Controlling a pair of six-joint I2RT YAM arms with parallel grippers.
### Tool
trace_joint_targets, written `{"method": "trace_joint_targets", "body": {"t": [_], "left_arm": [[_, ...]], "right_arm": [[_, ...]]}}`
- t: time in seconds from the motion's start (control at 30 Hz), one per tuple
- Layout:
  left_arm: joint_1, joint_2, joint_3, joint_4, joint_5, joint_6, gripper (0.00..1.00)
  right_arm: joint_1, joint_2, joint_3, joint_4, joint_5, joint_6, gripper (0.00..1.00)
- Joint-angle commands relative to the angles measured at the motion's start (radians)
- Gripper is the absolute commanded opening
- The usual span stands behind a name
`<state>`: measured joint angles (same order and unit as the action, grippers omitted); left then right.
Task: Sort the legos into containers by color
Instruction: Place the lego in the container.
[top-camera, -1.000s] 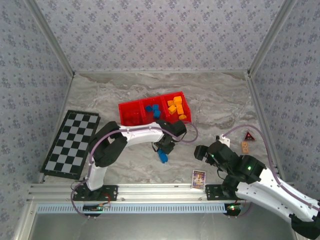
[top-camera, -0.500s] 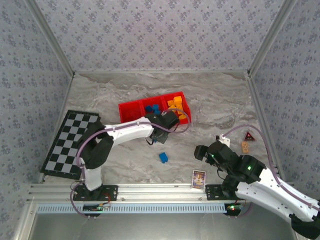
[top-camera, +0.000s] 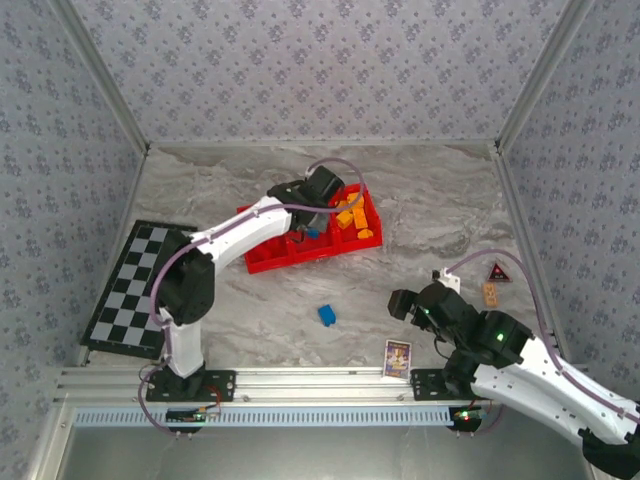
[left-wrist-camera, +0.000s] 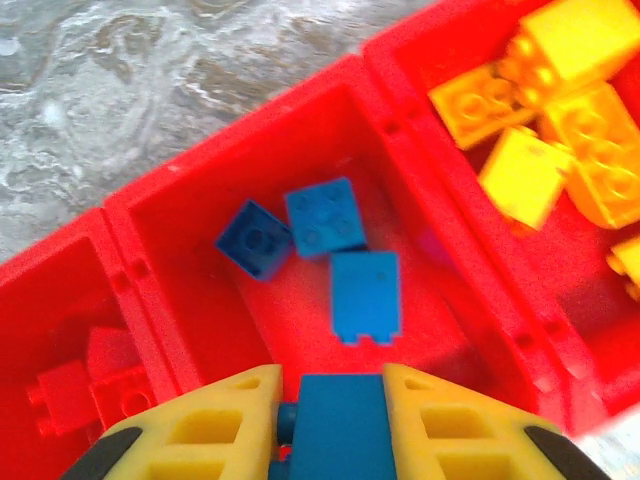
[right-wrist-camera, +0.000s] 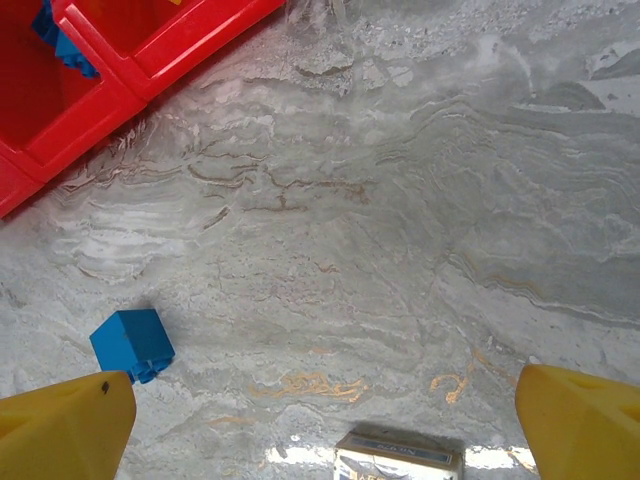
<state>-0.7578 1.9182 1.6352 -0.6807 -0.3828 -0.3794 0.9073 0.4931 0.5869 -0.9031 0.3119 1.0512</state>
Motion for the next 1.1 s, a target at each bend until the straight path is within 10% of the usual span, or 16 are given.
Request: {"method": "trace_joint_targets", "body": {"t": [0.0, 0.73, 1.07], "left_arm": [[0.02, 0.052, 0.062, -0.03, -0.029, -0.015, 0.22], [0.029, 0.079, 0.044, -0.005, -0.05, -0.016, 0.48], [0.028, -0.102, -0.101, 0.051, 0.021, -0.027, 1.0]], "right_arm": [[-0.004, -0.028, -0.006, -0.055, 0.032, 0.02, 1.0], [-0.005, -0.03, 0.001, -0.069, 0.032, 0.019, 1.0], [-0.005, -0.015, -0.015, -0.028, -0.004, 0.014, 1.0]]}}
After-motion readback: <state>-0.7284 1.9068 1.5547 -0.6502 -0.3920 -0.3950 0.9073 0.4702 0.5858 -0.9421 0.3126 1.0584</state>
